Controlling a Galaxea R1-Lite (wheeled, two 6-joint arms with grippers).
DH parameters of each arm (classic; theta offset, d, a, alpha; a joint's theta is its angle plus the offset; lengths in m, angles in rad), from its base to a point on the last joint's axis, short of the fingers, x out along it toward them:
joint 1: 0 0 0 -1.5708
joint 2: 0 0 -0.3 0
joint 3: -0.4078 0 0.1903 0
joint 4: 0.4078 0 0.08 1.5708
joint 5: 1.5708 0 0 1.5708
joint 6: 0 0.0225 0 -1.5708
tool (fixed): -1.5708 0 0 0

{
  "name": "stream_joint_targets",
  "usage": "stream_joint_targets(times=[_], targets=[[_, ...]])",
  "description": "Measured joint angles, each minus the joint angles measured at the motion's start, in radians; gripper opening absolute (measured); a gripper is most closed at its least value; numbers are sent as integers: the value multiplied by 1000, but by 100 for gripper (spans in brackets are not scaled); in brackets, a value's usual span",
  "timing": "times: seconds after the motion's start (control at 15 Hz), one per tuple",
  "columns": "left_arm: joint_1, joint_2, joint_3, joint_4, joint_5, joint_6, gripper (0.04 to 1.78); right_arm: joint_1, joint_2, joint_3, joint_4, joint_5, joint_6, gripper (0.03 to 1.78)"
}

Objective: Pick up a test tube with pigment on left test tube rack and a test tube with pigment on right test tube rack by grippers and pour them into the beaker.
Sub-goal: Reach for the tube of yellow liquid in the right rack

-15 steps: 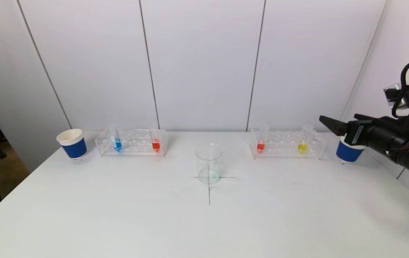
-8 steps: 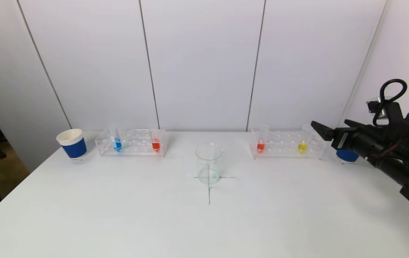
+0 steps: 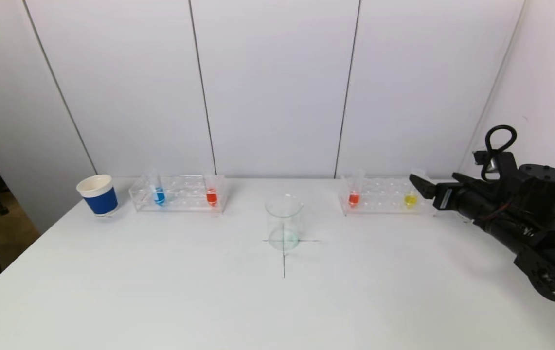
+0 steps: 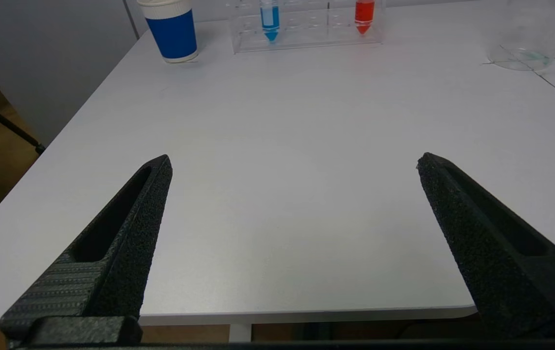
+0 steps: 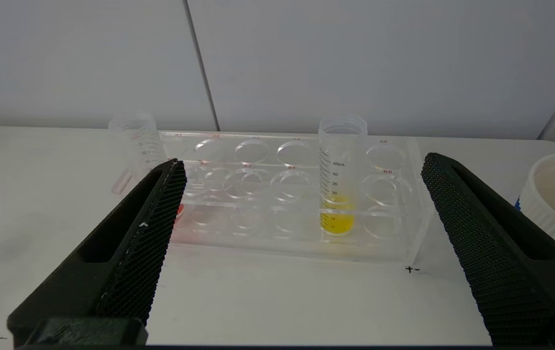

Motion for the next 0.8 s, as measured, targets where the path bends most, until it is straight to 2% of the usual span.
stream_joint_targets(times=[0.8], targets=[[0, 0, 0, 0, 0, 0, 176, -5, 125, -86, -27, -41, 17, 176]])
